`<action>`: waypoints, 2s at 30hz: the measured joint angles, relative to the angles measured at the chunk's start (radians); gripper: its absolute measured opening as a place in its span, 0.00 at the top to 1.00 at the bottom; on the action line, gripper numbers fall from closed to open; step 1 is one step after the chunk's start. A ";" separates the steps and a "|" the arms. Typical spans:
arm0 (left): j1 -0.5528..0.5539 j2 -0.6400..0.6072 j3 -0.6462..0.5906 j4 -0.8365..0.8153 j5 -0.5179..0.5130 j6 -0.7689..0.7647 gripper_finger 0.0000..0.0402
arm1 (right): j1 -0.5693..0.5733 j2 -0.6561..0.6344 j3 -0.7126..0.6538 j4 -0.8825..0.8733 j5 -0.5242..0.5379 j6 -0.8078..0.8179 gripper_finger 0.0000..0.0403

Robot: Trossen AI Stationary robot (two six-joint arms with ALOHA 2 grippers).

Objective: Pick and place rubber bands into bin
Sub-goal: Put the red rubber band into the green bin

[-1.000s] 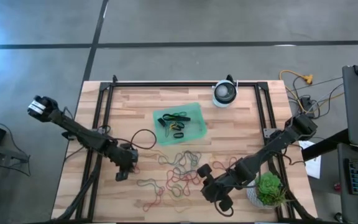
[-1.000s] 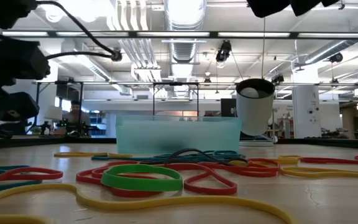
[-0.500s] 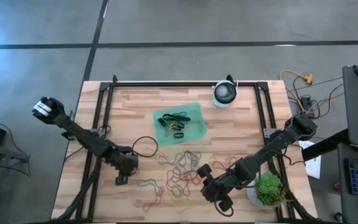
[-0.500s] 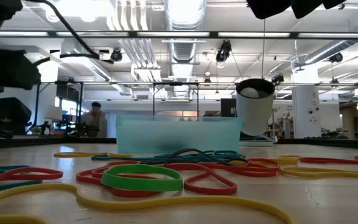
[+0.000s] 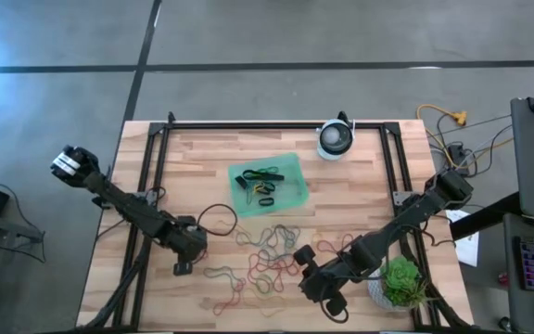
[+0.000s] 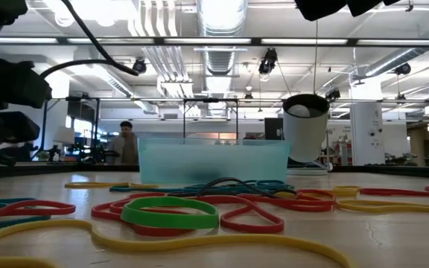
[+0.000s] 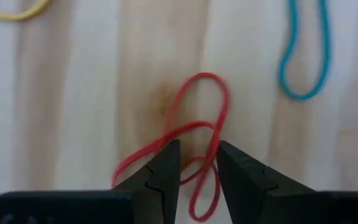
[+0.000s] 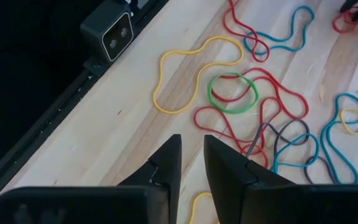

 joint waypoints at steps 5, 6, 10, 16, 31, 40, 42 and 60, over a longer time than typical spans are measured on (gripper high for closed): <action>0.000 0.000 0.009 -0.040 -0.020 -0.001 0.78 | 0.000 0.000 -0.002 0.000 0.000 0.000 0.85; 0.000 0.000 0.010 -0.041 -0.020 -0.001 0.78 | 0.000 0.000 -0.002 0.000 0.000 0.000 0.85; 0.000 0.000 0.009 -0.042 -0.020 0.000 0.85 | 0.000 0.000 -0.002 0.001 0.000 0.000 0.84; -0.001 0.000 0.009 -0.040 -0.014 0.007 0.99 | 0.000 0.000 -0.002 0.002 0.000 0.000 0.84; 0.000 0.002 0.193 -0.119 -0.326 0.340 1.00 | 0.000 0.000 -0.002 0.002 0.000 -0.013 0.85; 0.032 0.001 0.305 -0.087 -0.821 0.632 1.00 | 0.000 0.000 -0.003 0.001 0.000 -0.012 0.84; 0.061 0.001 0.314 -0.034 -0.871 0.705 1.00 | 0.000 0.000 -0.003 0.001 0.000 -0.011 0.84; 0.568 0.016 0.295 0.368 -0.521 1.048 1.00 | 0.000 0.001 -0.011 -0.004 0.000 0.006 0.86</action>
